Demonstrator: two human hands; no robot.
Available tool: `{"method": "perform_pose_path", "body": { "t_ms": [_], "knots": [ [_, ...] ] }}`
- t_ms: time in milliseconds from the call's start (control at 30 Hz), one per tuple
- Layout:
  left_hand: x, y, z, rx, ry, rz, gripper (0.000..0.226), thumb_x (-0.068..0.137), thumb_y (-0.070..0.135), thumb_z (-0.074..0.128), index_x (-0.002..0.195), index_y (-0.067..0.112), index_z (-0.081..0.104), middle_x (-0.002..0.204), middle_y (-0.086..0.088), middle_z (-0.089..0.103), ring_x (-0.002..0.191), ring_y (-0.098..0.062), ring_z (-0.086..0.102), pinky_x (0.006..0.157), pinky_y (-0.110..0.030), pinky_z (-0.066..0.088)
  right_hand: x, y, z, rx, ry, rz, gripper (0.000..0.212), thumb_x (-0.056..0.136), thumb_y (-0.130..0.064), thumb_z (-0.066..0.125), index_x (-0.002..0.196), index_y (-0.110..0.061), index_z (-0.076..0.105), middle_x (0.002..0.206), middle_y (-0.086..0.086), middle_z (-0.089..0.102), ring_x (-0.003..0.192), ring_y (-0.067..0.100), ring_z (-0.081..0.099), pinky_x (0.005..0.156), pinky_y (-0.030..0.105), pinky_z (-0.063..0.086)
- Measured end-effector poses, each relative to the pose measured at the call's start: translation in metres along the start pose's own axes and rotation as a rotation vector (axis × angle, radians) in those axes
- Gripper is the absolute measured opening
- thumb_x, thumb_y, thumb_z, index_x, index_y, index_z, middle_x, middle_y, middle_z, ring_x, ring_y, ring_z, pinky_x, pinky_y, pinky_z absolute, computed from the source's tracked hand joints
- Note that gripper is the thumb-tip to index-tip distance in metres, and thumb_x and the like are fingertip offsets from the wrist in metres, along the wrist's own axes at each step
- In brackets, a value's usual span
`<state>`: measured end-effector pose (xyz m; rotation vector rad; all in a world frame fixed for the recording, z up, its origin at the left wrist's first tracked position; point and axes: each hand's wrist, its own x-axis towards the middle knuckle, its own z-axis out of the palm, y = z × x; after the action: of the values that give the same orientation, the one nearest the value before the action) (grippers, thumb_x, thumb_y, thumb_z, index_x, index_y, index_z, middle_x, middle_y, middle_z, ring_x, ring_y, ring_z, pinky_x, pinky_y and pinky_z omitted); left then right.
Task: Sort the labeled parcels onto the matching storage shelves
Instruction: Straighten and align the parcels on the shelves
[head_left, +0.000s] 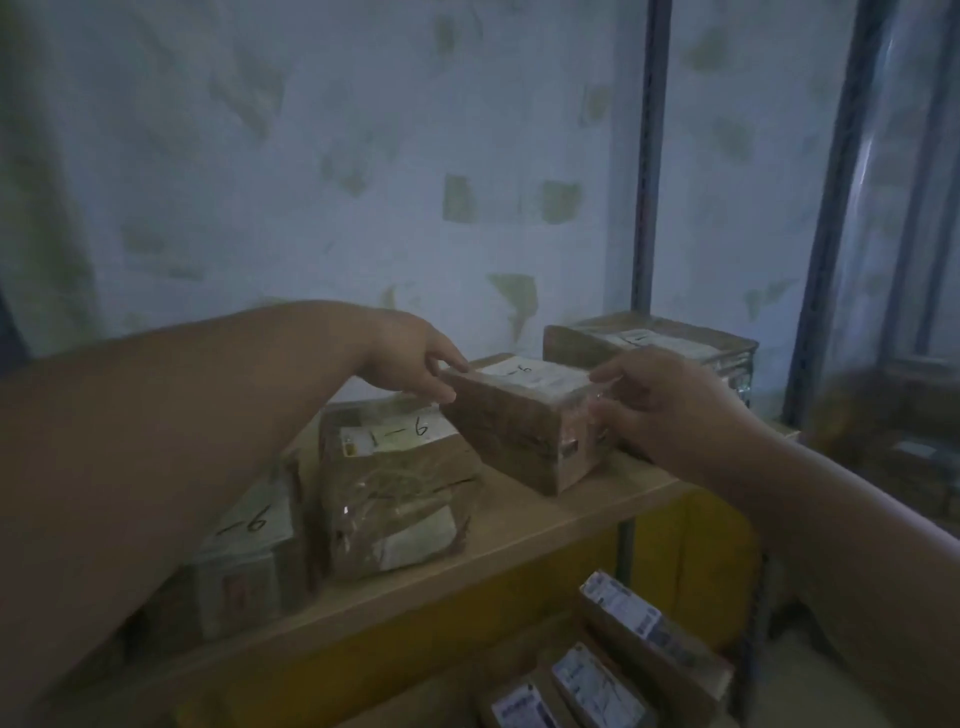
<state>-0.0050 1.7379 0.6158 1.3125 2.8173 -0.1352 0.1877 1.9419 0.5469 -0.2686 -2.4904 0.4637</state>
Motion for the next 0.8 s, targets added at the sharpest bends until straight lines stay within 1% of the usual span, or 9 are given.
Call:
{"method": "perform_pose_path", "body": {
  "t_ms": [67,167,267,367,467,500,567,667,800],
  "knots": [
    [0.017,0.01,-0.002,0.009,0.004,-0.017,0.062,0.093,0.054,0.061,0.149,0.043,0.039,0.142,0.007,0.057,0.125,-0.017,0.054,0.104,-0.036,0.039,0.013,0.018,-0.005,-0.066,-0.051,-0.018,0.038,0.089,-0.045,0.067,0.125,-0.037,0.06,0.119,-0.009,0.061,0.103,0.01,0.059,0.09,0.032,0.052],
    [0.035,0.013,-0.006,0.07,-0.023,-0.088,0.073,0.088,0.059,0.064,0.152,0.044,0.033,0.147,0.003,0.051,0.129,-0.018,0.051,0.103,-0.035,0.037,0.03,0.038,-0.008,-0.142,-0.163,-0.063,0.056,0.082,-0.056,0.07,0.134,-0.04,0.052,0.129,-0.011,0.055,0.112,0.01,0.053,0.092,0.029,0.046],
    [0.047,0.014,-0.006,0.083,-0.078,-0.152,0.076,0.084,0.064,0.065,0.151,0.045,0.033,0.15,0.002,0.049,0.132,-0.018,0.049,0.108,-0.037,0.037,0.043,0.048,-0.009,-0.151,-0.214,-0.109,0.065,0.079,-0.062,0.069,0.138,-0.041,0.049,0.132,-0.011,0.052,0.116,0.012,0.05,0.094,0.029,0.043],
    [0.056,0.016,0.0,0.037,-0.084,-0.164,0.073,0.082,0.065,0.066,0.148,0.046,0.04,0.143,0.003,0.054,0.126,-0.018,0.053,0.108,-0.037,0.039,0.05,0.048,-0.003,-0.151,-0.275,-0.153,0.06,0.081,-0.061,0.068,0.135,-0.042,0.05,0.126,-0.013,0.053,0.111,0.011,0.051,0.092,0.029,0.046],
    [0.059,0.015,0.005,-0.01,-0.057,-0.16,0.075,0.078,0.063,0.073,0.145,0.046,0.045,0.14,0.003,0.057,0.122,-0.017,0.055,0.108,-0.039,0.041,0.051,0.044,0.004,-0.137,-0.266,-0.176,0.044,0.081,-0.058,0.07,0.119,-0.042,0.056,0.111,-0.014,0.055,0.095,0.009,0.055,0.082,0.031,0.052],
    [0.059,0.014,0.005,-0.026,-0.056,-0.16,0.076,0.076,0.061,0.076,0.144,0.047,0.046,0.139,0.003,0.057,0.121,-0.017,0.055,0.108,-0.039,0.042,0.05,0.044,0.005,-0.107,-0.249,-0.174,0.038,0.08,-0.057,0.071,0.113,-0.042,0.059,0.109,-0.013,0.057,0.091,0.009,0.057,0.08,0.032,0.054],
    [0.056,0.012,0.003,-0.045,-0.061,-0.158,0.077,0.072,0.058,0.081,0.141,0.048,0.05,0.134,0.005,0.059,0.118,-0.017,0.056,0.107,-0.038,0.043,0.047,0.042,0.006,-0.057,-0.222,-0.178,0.034,0.077,-0.058,0.073,0.103,-0.039,0.061,0.106,-0.011,0.059,0.084,0.008,0.06,0.076,0.034,0.056],
    [0.051,0.012,0.0,-0.045,-0.062,-0.138,0.075,0.069,0.055,0.083,0.138,0.048,0.054,0.128,0.008,0.063,0.116,-0.015,0.056,0.107,-0.037,0.043,0.038,0.037,0.004,-0.047,-0.195,-0.182,0.034,0.074,-0.058,0.076,0.098,-0.038,0.062,0.103,-0.013,0.056,0.083,0.004,0.056,0.074,0.031,0.054],
    [0.046,0.012,-0.001,-0.019,-0.047,-0.096,0.072,0.071,0.055,0.083,0.136,0.047,0.055,0.123,0.01,0.065,0.114,-0.014,0.058,0.105,-0.034,0.042,0.028,0.032,0.003,-0.047,-0.174,-0.157,0.029,0.075,-0.057,0.076,0.094,-0.042,0.061,0.098,-0.019,0.054,0.083,0.0,0.052,0.072,0.027,0.049]
  ]
}}
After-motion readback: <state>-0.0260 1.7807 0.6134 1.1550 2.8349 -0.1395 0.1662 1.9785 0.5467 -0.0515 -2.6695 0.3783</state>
